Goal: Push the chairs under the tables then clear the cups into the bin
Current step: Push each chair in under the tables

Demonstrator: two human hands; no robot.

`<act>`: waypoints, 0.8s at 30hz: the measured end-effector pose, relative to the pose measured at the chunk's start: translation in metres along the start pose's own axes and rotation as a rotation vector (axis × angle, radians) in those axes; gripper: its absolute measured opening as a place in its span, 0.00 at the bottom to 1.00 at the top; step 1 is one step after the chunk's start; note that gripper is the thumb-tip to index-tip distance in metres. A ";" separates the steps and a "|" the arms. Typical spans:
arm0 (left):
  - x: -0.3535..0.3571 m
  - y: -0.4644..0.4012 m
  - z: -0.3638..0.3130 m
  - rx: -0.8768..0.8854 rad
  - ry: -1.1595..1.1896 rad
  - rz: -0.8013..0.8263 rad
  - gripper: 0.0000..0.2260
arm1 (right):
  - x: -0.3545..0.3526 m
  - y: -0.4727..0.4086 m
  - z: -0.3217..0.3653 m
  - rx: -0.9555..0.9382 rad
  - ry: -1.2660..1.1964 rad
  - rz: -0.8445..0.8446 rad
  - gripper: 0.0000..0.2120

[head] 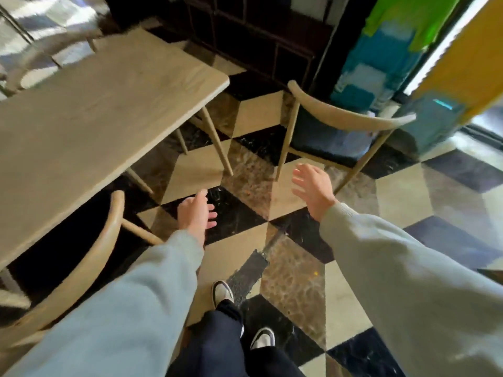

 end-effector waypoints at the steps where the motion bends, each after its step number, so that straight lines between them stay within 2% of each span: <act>1: 0.018 -0.002 -0.014 0.027 -0.007 0.026 0.15 | -0.014 -0.004 0.013 -0.023 -0.015 -0.036 0.07; 7: 0.147 -0.046 -0.093 0.130 -0.054 0.206 0.14 | -0.092 -0.061 0.088 -0.093 -0.109 -0.202 0.13; 13: 0.270 -0.125 -0.148 0.085 -0.060 0.304 0.17 | -0.154 -0.152 0.151 -0.073 -0.145 -0.365 0.15; 18: 0.337 -0.182 -0.175 0.006 -0.142 0.338 0.17 | -0.190 -0.231 0.186 0.085 -0.097 -0.463 0.16; 24: 0.399 -0.211 -0.203 -0.066 -0.257 0.354 0.21 | -0.232 -0.299 0.187 0.305 -0.021 -0.488 0.17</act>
Point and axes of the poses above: each hand's wrist, its own y-axis away from the middle knuckle, its own x-axis out of the palm, z = x × y, the point moved 3 cm from there along -y, towards the middle knuckle, and after that the axes turned 9 degrees about x, right-handed, at the moved point
